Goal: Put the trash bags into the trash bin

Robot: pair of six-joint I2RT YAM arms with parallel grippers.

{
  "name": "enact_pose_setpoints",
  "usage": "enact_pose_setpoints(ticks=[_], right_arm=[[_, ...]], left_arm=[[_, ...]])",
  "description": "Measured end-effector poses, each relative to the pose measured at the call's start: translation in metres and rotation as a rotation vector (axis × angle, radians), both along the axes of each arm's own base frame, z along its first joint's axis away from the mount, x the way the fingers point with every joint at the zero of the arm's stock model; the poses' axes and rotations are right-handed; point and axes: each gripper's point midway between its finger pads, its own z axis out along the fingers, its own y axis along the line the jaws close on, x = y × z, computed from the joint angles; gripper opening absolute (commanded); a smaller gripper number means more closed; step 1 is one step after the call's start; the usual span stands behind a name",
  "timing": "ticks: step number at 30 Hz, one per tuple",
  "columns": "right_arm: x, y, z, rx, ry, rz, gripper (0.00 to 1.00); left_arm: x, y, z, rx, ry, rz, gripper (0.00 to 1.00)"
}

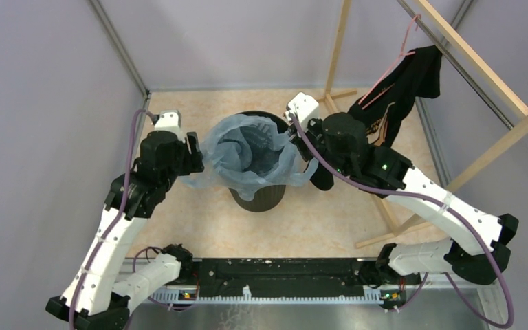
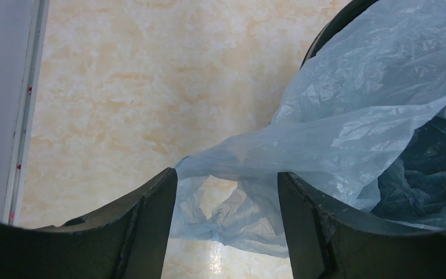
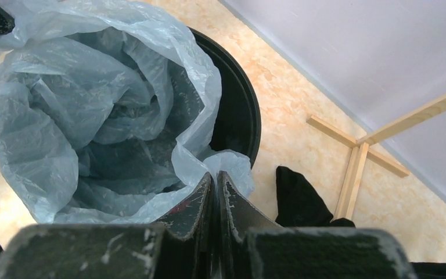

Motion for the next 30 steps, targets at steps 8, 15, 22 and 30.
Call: enact_pose_setpoints(ticks=[8,15,22,30], right_arm=[[0.016,-0.010,-0.007,0.041,0.042,-0.050,0.02],[0.028,-0.017,-0.014,0.092,0.095,-0.061,0.02],[0.046,-0.025,-0.019,0.154,0.148,-0.111,0.03],[0.084,-0.019,-0.048,0.157,0.250,-0.179,0.03]], left_arm=[[0.009,-0.004,-0.001,-0.008,0.002,-0.010,0.24],[0.031,-0.010,-0.006,0.013,0.020,-0.009,0.00],[0.053,-0.009,-0.012,0.046,0.019,0.033,0.00],[0.075,-0.004,-0.019,0.080,0.015,0.093,0.00]])
